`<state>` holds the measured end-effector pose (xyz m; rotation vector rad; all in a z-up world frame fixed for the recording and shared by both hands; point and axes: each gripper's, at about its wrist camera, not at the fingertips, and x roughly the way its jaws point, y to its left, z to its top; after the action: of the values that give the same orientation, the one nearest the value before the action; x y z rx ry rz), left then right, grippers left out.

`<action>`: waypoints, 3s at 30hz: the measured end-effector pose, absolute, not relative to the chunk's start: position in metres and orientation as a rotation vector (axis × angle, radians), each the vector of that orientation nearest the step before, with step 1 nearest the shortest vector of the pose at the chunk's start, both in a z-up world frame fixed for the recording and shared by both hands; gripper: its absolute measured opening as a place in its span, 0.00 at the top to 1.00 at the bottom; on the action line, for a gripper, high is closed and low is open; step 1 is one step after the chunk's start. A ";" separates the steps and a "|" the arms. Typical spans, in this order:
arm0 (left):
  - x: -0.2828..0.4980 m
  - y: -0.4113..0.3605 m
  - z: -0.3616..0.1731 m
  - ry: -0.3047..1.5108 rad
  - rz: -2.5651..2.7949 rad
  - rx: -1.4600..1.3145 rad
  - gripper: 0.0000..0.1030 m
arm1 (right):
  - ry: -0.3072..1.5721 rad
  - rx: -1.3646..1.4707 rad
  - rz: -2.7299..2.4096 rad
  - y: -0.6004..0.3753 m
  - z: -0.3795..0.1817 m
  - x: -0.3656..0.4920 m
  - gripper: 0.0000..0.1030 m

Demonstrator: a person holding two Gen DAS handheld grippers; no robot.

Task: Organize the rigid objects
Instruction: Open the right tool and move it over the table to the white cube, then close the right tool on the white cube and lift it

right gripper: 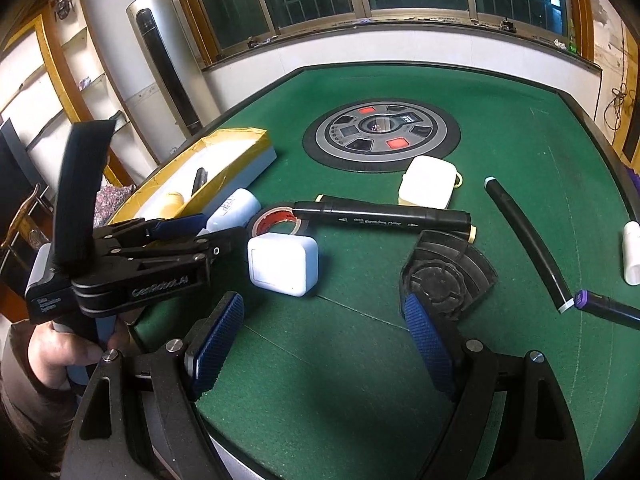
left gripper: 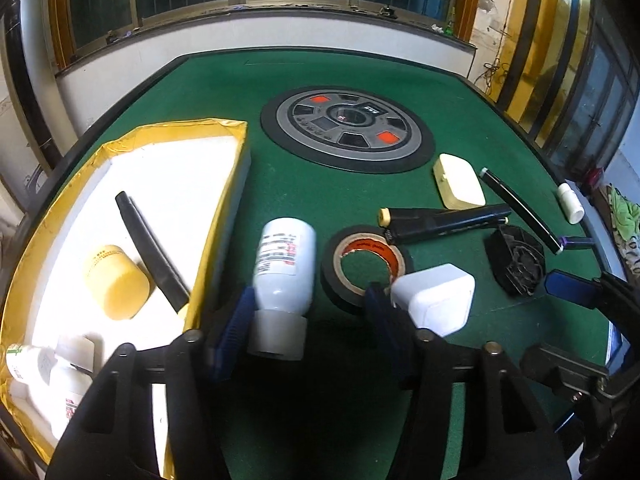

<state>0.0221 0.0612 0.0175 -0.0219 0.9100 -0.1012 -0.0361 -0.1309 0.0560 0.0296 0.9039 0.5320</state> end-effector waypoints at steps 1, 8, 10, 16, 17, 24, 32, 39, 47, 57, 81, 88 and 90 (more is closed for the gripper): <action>0.022 0.062 0.017 0.911 -0.098 -0.019 0.56 | 0.902 0.029 0.534 -0.130 0.057 -0.036 0.23; 0.011 0.071 0.011 0.861 -0.118 0.102 0.69 | 0.892 0.040 0.545 -0.127 0.060 -0.036 0.23; 0.011 0.076 0.012 0.858 -0.121 0.121 0.69 | 0.891 0.039 0.548 -0.124 0.060 -0.035 0.23; 0.020 0.080 0.010 0.888 -0.107 0.116 0.63 | 0.890 0.042 0.556 -0.120 0.060 -0.035 0.23; 0.020 0.077 0.011 0.895 -0.124 0.110 0.53 | 0.892 0.042 0.557 -0.119 0.060 -0.034 0.23; 0.028 0.063 0.008 0.917 -0.145 0.131 0.42 | 0.897 0.039 0.556 -0.117 0.060 -0.035 0.23; 0.027 0.064 0.010 0.944 -0.156 0.129 0.58 | 0.900 0.043 0.555 -0.117 0.060 -0.036 0.23; 0.031 0.059 0.010 0.954 -0.154 0.128 0.58 | 0.906 0.032 0.556 -0.111 0.060 -0.033 0.23; 0.028 0.069 0.013 0.955 -0.146 0.080 0.58 | 0.938 0.033 0.563 -0.092 0.052 -0.022 0.25; 0.026 0.083 0.015 0.950 -0.122 0.060 0.58 | 1.015 0.029 0.520 -0.070 0.026 -0.006 0.47; 0.044 0.070 0.012 0.967 -0.098 0.058 0.64 | 0.960 0.040 0.512 -0.086 0.033 -0.018 0.54; 0.055 0.065 0.008 0.971 -0.074 0.088 0.64 | 0.959 0.035 0.508 -0.085 0.033 -0.019 0.54; 0.056 0.064 0.007 0.968 -0.072 0.091 0.67 | 0.958 0.035 0.507 -0.085 0.033 -0.020 0.54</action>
<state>0.0557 0.0645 0.0074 0.0910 0.9684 -0.0723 -0.0199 -0.0853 0.0333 0.0347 0.9575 0.5075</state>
